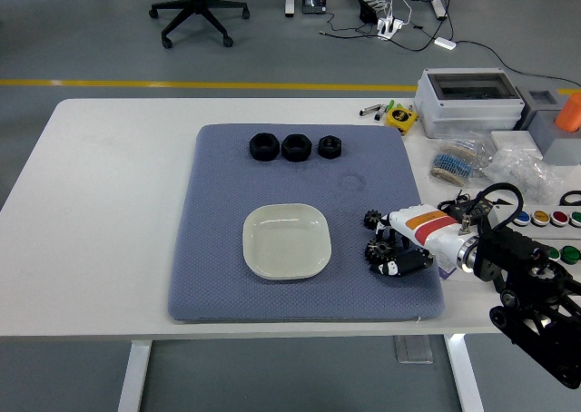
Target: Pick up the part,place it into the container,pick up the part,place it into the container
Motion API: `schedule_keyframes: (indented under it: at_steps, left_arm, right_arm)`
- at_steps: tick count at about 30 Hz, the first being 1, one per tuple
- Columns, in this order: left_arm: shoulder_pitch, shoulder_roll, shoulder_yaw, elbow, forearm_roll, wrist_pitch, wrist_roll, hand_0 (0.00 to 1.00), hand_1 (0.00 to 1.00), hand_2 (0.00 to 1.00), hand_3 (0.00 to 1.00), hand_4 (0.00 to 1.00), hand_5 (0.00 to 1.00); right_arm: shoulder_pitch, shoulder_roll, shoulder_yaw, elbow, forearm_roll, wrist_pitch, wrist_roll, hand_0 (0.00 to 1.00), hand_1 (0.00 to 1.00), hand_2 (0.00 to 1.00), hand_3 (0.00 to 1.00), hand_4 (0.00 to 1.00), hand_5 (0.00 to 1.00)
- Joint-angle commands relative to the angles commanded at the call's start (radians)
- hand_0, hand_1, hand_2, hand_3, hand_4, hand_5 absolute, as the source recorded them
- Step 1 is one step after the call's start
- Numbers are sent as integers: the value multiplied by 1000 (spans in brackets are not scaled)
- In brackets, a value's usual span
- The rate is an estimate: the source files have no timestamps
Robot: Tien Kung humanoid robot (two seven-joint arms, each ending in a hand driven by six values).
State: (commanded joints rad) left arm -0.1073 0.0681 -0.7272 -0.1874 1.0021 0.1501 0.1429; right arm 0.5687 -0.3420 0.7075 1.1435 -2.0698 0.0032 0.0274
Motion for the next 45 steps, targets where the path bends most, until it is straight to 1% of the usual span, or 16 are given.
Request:
schedule_keyframes:
  at_steps: [5, 6, 10, 20, 23, 25, 29, 30, 33, 37, 39, 41, 42, 45]
  left_arm:
    - [2, 0, -4, 0, 6, -1, 1, 742, 695, 653, 581, 641, 611]
    - [3, 0, -4, 0, 7, -1, 2, 741, 695, 653, 581, 641, 611]
    - [4, 0, -6, 0, 11, -2, 2, 741, 695, 653, 581, 641, 611]
    - [0, 2, 4, 0, -6, 0, -1, 742, 693, 653, 580, 642, 612]
    - [-1, 2, 8, 0, -13, 1, -2, 742, 693, 653, 580, 642, 612]
    - [-1, 2, 7, 0, -13, 1, -1, 741, 693, 653, 582, 641, 611]
    - [-1, 2, 5, -1, -10, 1, -1, 741, 693, 653, 582, 641, 611]
    - [-1, 2, 5, -1, -9, 1, 0, 741, 693, 653, 580, 641, 613]
    - [-1, 3, 5, -1, -11, 1, 0, 741, 693, 653, 580, 641, 613]
    - [-3, 4, 7, -1, -14, 2, 0, 744, 693, 653, 582, 641, 610]
    - [-5, 4, 8, -2, -16, 2, 1, 744, 693, 653, 582, 641, 610]
    - [-7, 5, 12, -2, -19, 2, 1, 744, 693, 653, 582, 641, 610]
    - [-7, 6, 11, -2, -18, 3, 1, 745, 690, 653, 582, 641, 610]
    - [-7, 7, 5, -2, -13, 2, 2, 745, 690, 653, 582, 641, 610]
  right_arm:
    - [-3, -1, 3, 12, 4, -15, 5, 49, 251, 391, 495, 696, 487]
    - [-4, -1, 4, 16, 4, -18, 7, 31, 238, 354, 493, 703, 481]
    - [-6, -1, 9, 29, 1, -24, 9, 31, 238, 354, 493, 703, 481]
    - [11, -6, 16, 119, -14, -36, 9, 30, 217, 344, 491, 708, 477]
    - [31, 4, 1, 142, -18, -40, 10, 30, 217, 344, 491, 708, 477]
    - [50, 16, -16, 145, -16, -44, 11, 37, 215, 341, 491, 711, 478]
    - [99, 55, -65, 124, 2, -53, 16, 37, 215, 341, 491, 711, 478]
    - [113, 69, -80, 112, 14, -58, 19, 55, 225, 347, 492, 712, 478]
    - [167, 122, -131, 60, 29, -66, 22, 55, 225, 347, 492, 712, 478]
    - [215, 166, -179, 14, 44, -73, 22, 71, 242, 367, 496, 727, 464]
    - [244, 195, -204, -25, 47, -75, 22, 71, 242, 367, 496, 727, 464]
    - [263, 213, -218, -57, 48, -79, 19, 71, 242, 367, 496, 727, 464]
    - [268, 218, -221, -66, 45, -81, 18, 81, 267, 393, 501, 801, 410]
    - [291, 240, -232, -105, 29, -91, 15, 81, 267, 393, 501, 801, 410]
